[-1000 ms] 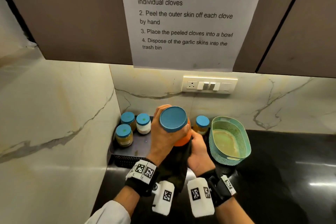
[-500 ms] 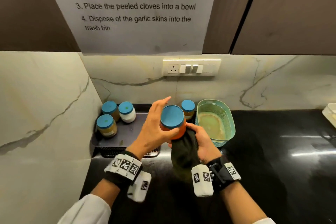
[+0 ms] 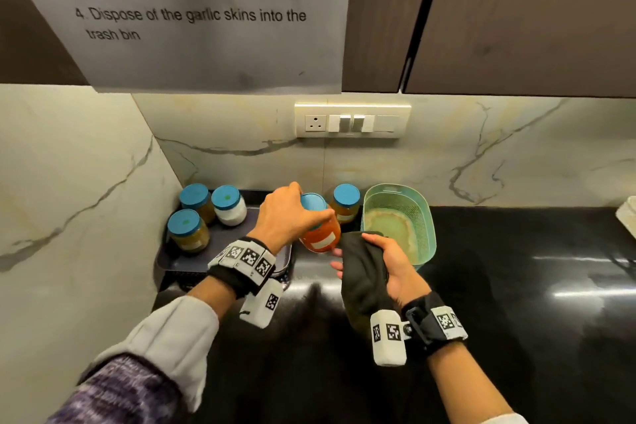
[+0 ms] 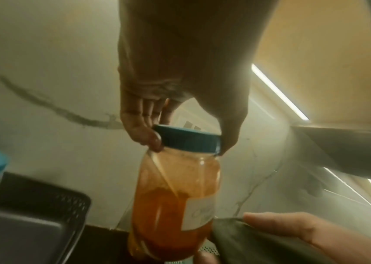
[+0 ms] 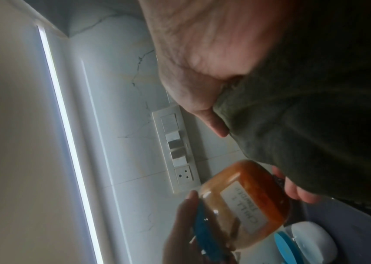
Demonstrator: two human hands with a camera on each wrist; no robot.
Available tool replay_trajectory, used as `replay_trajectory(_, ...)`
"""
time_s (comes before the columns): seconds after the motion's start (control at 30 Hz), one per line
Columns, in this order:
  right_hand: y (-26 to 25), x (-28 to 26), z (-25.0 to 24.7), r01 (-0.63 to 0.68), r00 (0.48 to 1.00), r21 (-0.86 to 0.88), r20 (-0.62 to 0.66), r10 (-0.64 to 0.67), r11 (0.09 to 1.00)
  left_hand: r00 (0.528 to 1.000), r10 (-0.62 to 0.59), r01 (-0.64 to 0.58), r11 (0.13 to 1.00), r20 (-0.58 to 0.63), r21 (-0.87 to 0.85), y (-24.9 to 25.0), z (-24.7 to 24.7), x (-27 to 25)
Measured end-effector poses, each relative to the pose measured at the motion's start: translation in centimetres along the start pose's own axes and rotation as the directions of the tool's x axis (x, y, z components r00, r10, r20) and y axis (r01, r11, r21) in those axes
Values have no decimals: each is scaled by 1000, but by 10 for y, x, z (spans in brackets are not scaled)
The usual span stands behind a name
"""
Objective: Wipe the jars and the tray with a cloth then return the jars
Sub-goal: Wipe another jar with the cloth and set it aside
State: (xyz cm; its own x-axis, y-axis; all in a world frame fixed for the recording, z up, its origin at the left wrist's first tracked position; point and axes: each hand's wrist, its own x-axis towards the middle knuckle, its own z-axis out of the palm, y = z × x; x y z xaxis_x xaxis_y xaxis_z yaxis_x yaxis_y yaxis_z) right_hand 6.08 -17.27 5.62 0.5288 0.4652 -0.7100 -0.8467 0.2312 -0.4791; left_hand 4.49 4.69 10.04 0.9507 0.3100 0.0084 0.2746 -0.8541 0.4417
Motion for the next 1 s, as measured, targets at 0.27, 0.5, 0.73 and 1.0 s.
replay_trajectory(0.27,-5,-7,-41,144,978,8,-153,-141,990,987,-86,74,993,137,89,12,79,30)
replay_trajectory(0.5,-10,-5,-79,222,943,23,-258,-209,975,987,-30,12,993,156,115,36,137,50)
replay_trajectory(0.73,-10,1,-86,235,934,54,-290,-210,971,987,-49,34,995,155,96,44,167,71)
replay_trajectory(1.0,-26,7,-80,279,924,37,-281,-258,959,989,-65,54,995,132,82,38,177,77)
